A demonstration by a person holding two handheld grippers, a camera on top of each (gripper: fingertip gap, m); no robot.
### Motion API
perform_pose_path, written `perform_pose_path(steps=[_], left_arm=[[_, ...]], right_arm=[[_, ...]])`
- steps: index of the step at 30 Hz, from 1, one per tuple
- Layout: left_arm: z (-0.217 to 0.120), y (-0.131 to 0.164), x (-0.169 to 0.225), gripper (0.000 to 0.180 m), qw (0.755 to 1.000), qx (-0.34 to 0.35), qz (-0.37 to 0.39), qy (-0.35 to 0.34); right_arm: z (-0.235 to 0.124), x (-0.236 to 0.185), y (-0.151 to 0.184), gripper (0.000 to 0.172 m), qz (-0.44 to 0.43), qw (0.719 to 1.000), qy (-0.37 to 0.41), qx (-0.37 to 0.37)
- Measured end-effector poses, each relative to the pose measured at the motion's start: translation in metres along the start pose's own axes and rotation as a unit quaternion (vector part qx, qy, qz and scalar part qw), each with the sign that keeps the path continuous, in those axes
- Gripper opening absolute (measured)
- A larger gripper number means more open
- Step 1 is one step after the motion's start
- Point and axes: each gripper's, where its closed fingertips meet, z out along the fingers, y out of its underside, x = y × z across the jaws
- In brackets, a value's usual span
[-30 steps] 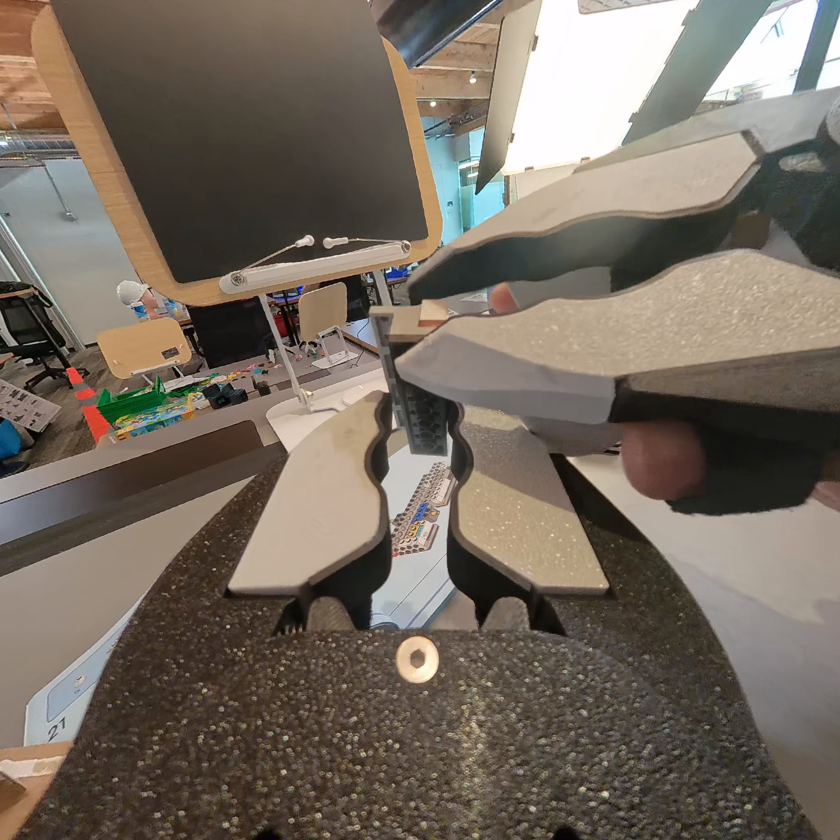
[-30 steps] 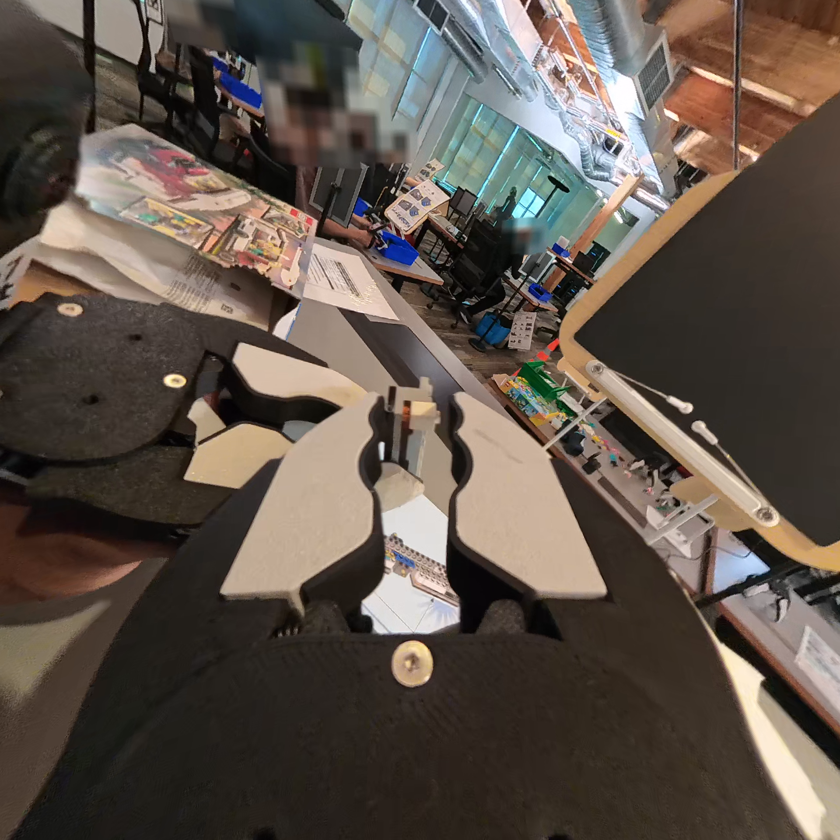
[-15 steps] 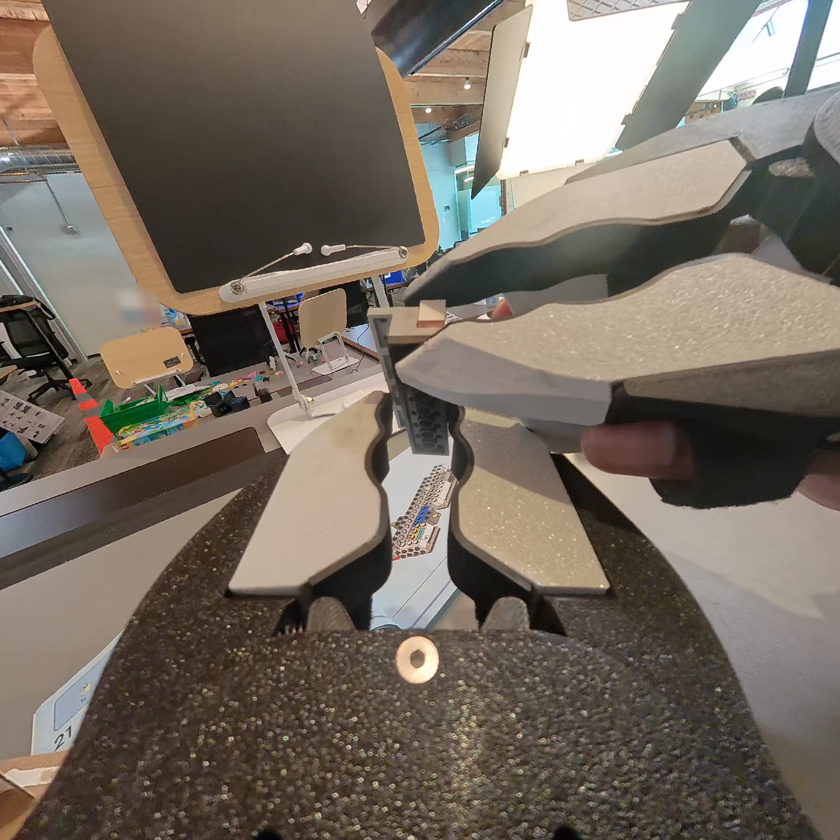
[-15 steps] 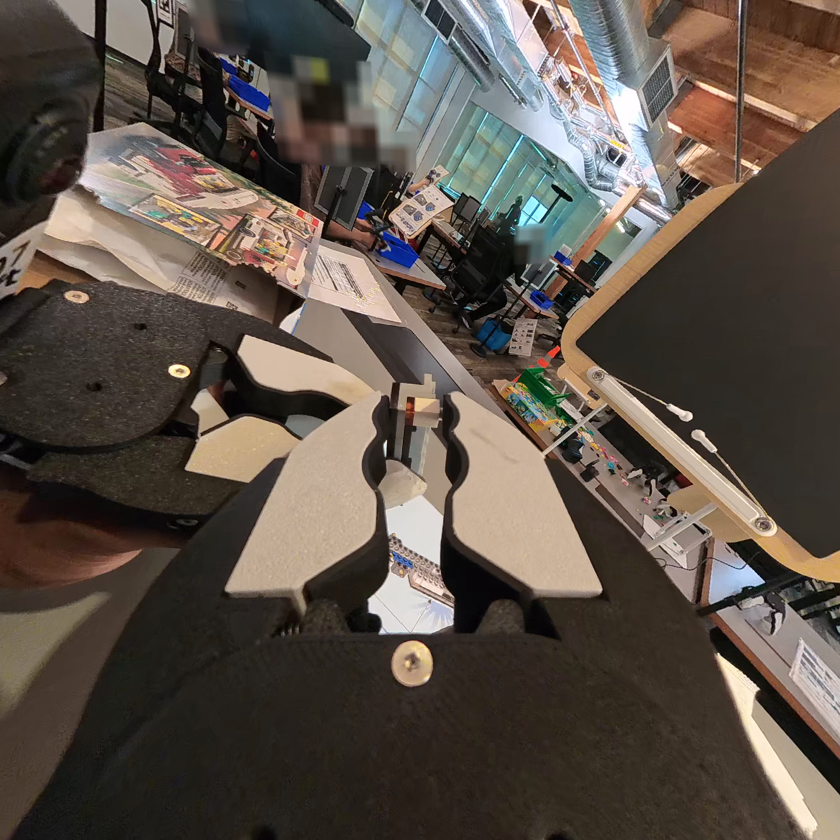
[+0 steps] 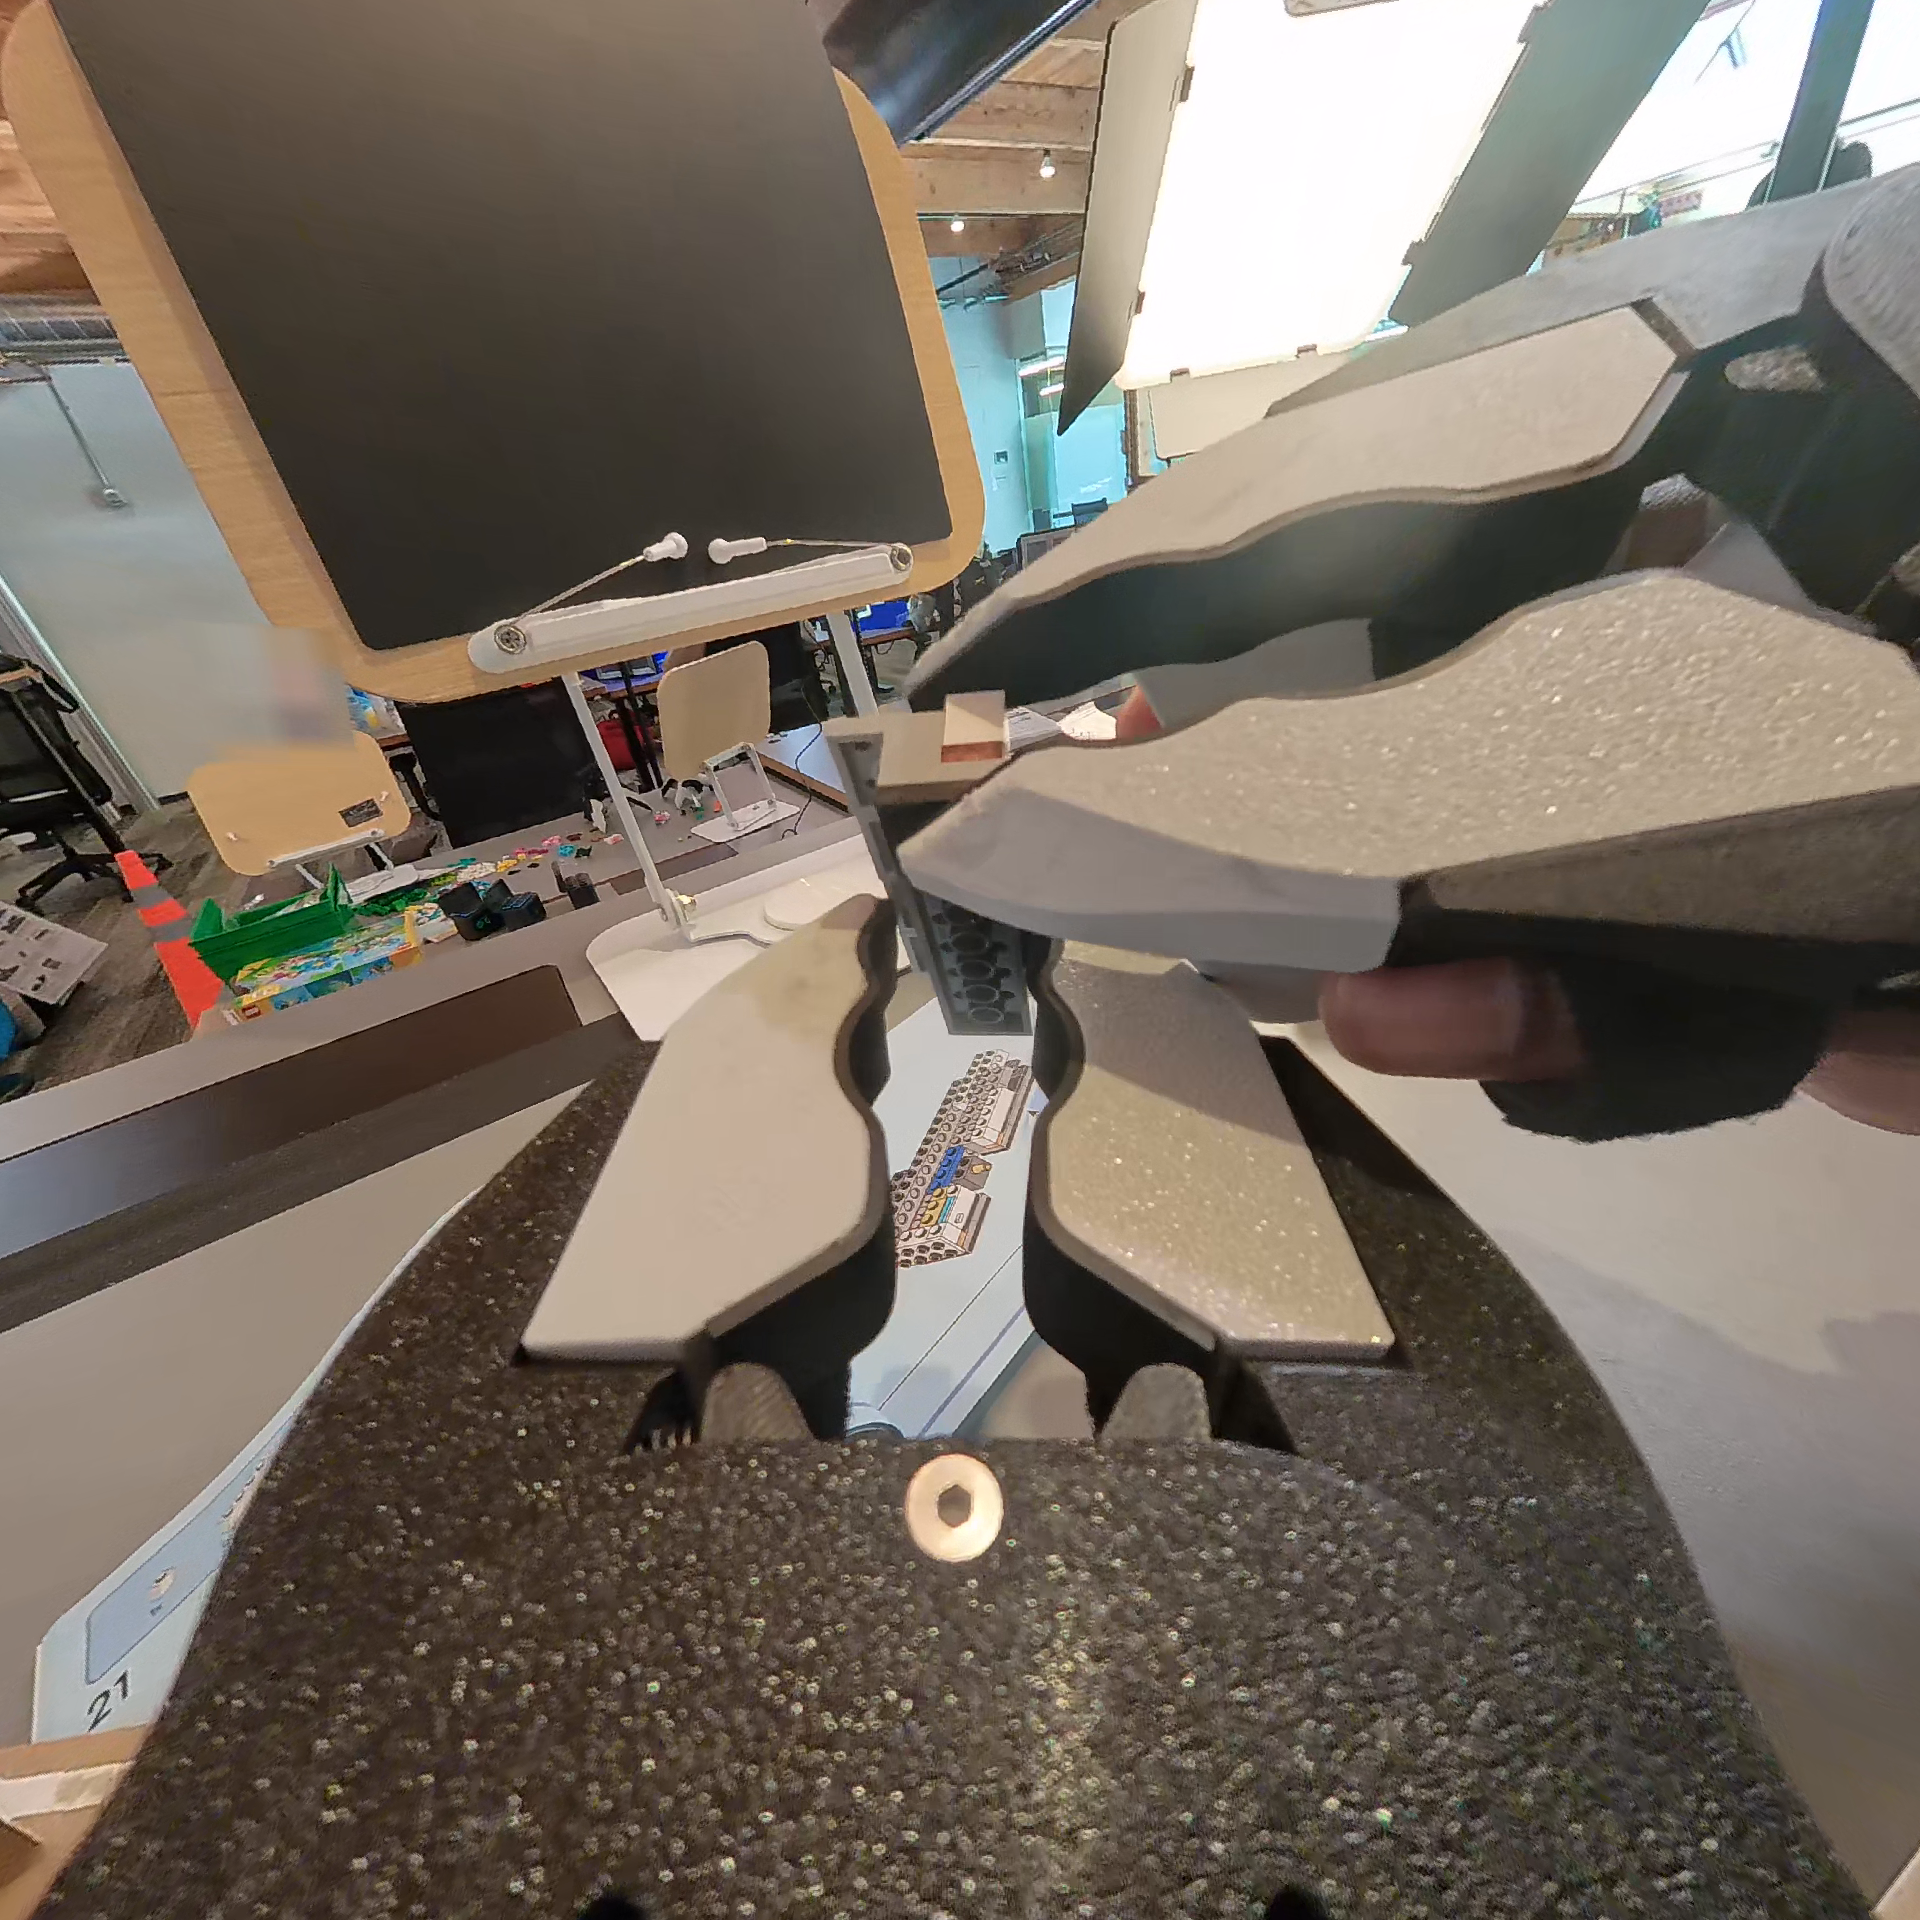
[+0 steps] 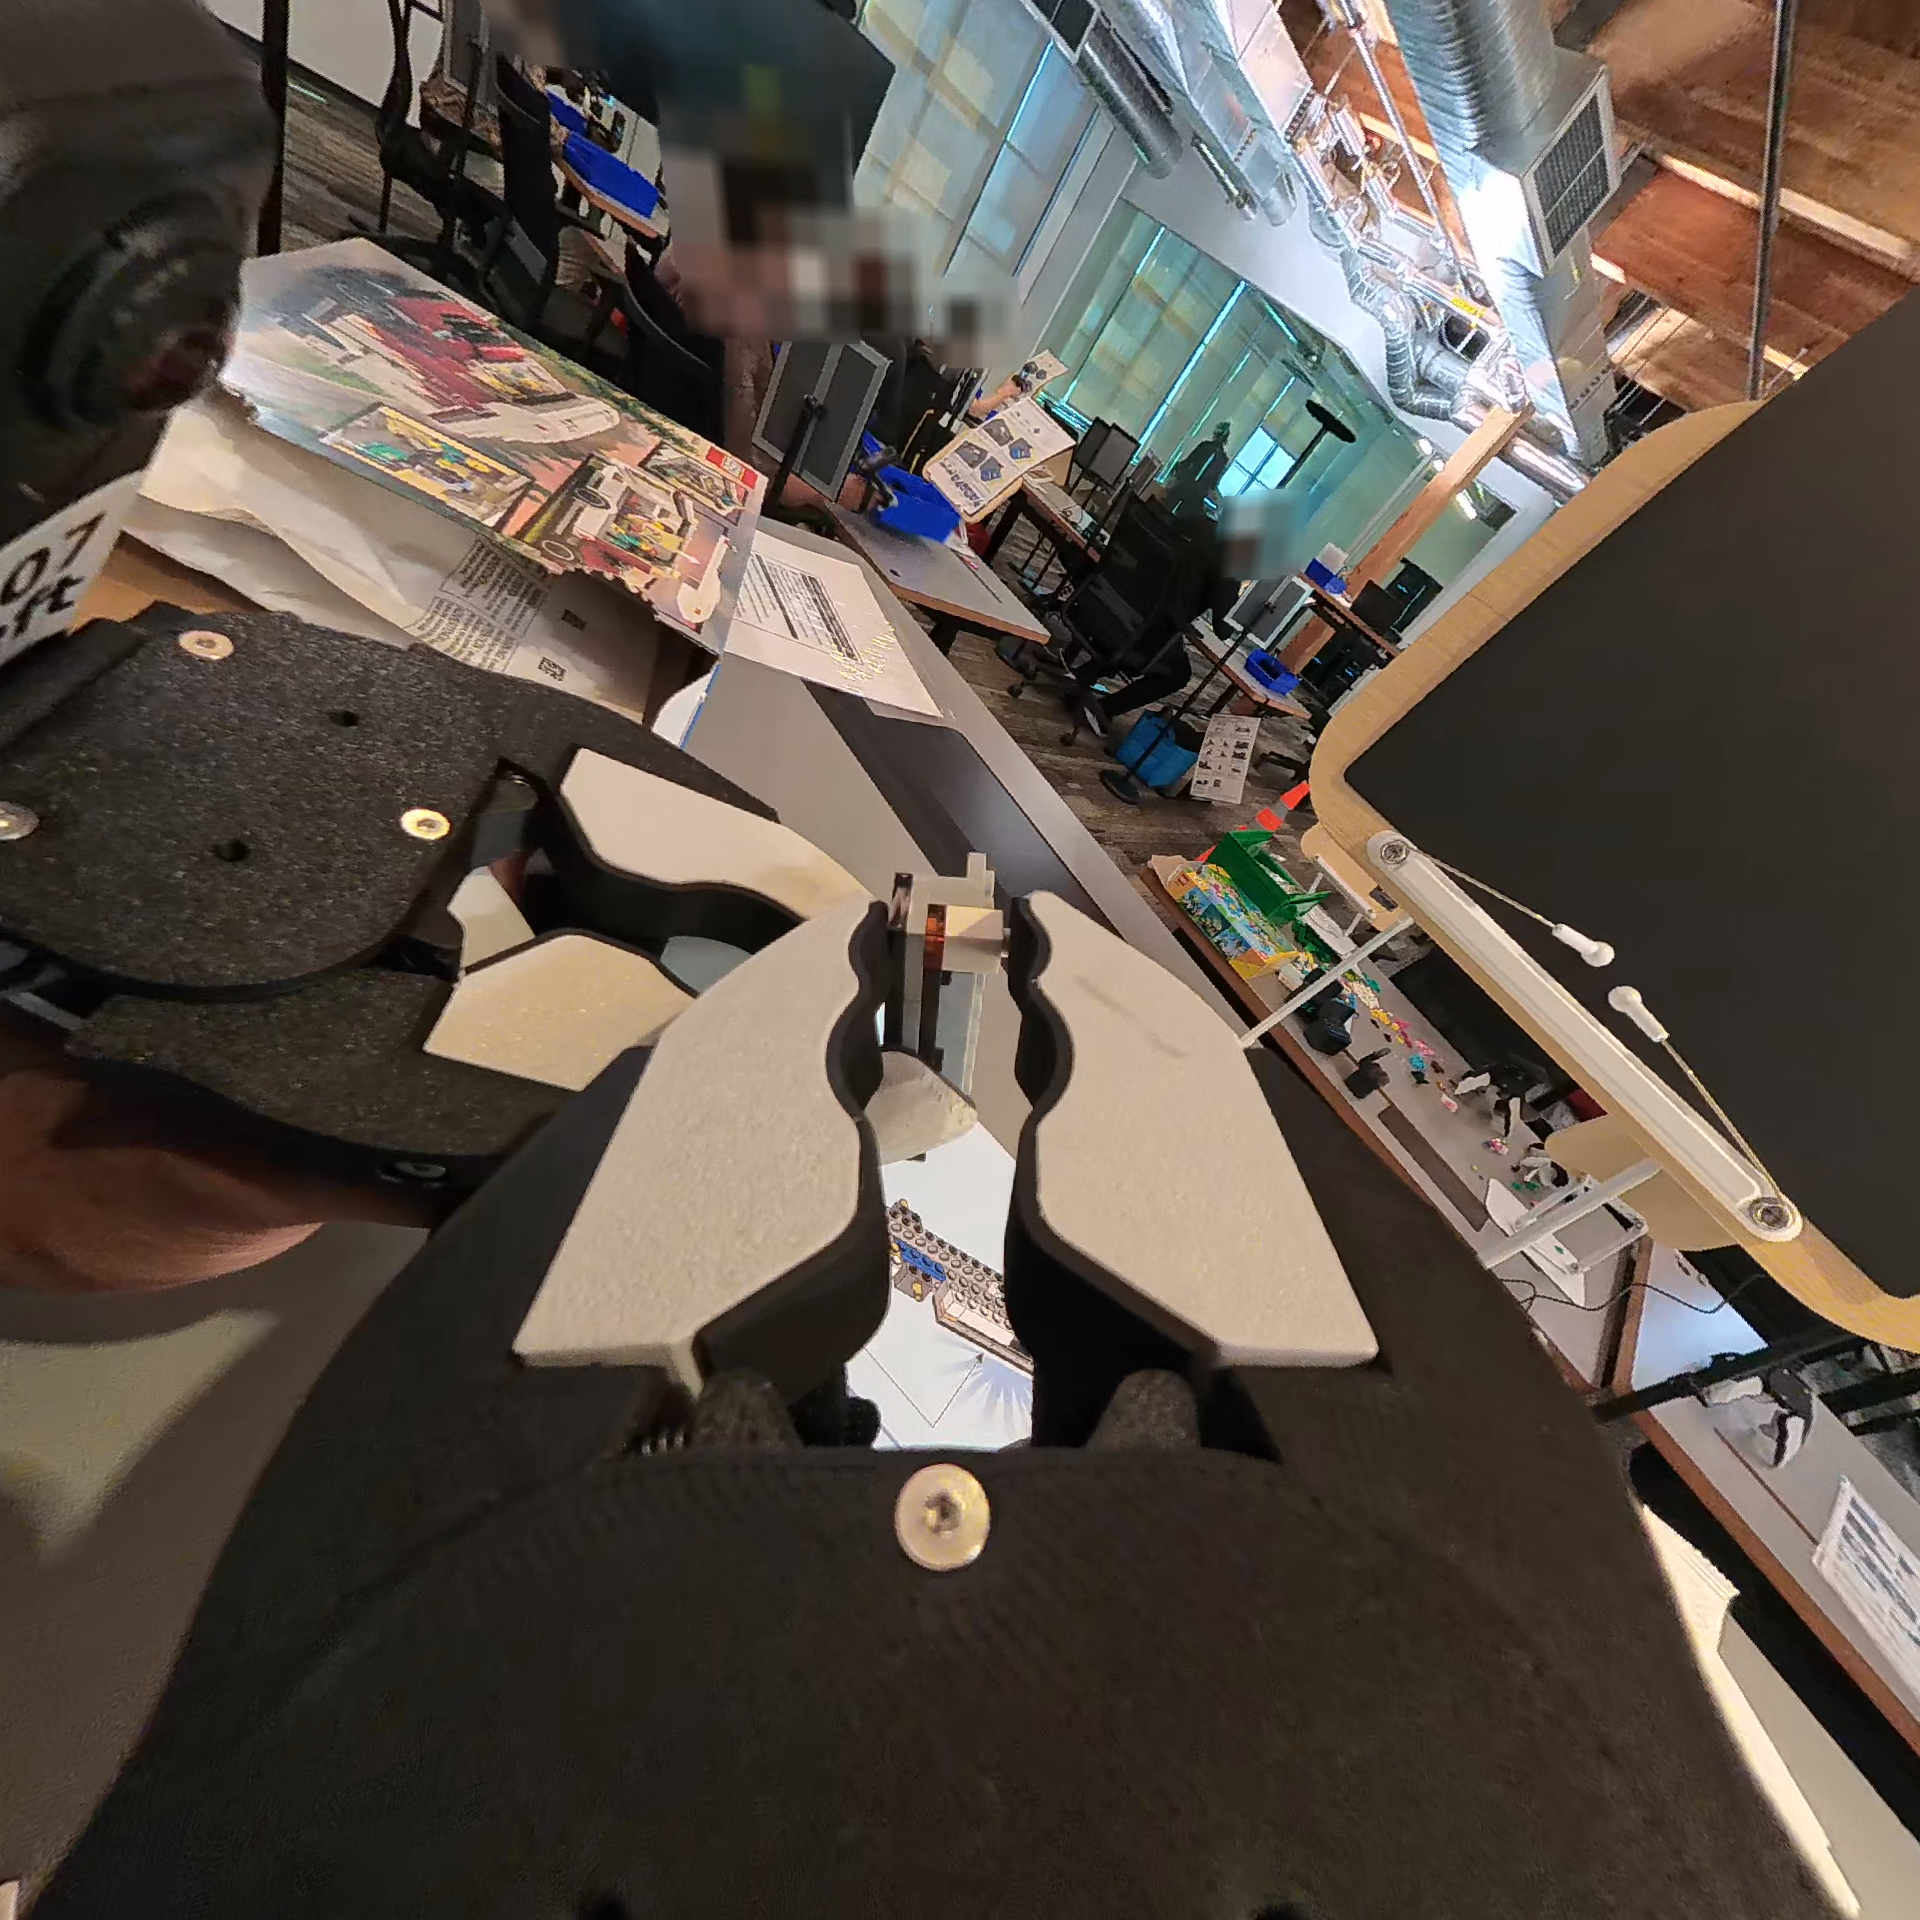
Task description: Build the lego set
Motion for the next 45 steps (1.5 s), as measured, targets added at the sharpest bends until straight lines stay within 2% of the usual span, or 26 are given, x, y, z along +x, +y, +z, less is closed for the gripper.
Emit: perform_pose_path(steps=[8,11,15,36,42,45], left_arm=[[-0.0014,-0.0017,-0.0023,0.023,1.0,0.003,0.01,-0.006],[-0.0032,-0.0036,-0.0062,0.023,1.0,0.008,0.01,-0.013],[-0.0028,-0.0033,-0.0042,0.023,1.0,0.005,0.017,-0.009],[-0.001,-0.0012,0.0013,0.023,0.999,-0.002,0.035,0.001],[-0.0001,0.0007,0.002,0.023,1.0,-0.006,0.029,0.005],[0.0003,-0.0003,-0.0003,0.023,1.0,0.003,-0.011,0.013]], right_arm=[[0.0,0.0014,-0.0025,0.023,0.014,1.0,0.016,0.015],[0.0011,0.0025,-0.0018,0.032,0.03,0.999,0.019,0.01],[-0.0001,0.0004,-0.002,0.023,0.013,1.0,0.019,0.016],[-0.0024,-0.0026,0.0019,0.023,0.021,0.999,-0.029,0.013],[-0.0018,-0.002,0.0038,0.023,0.024,0.999,-0.035,0.003],[-0.0015,-0.0005,0.0033,0.023,0.046,0.998,-0.037,0.002]])
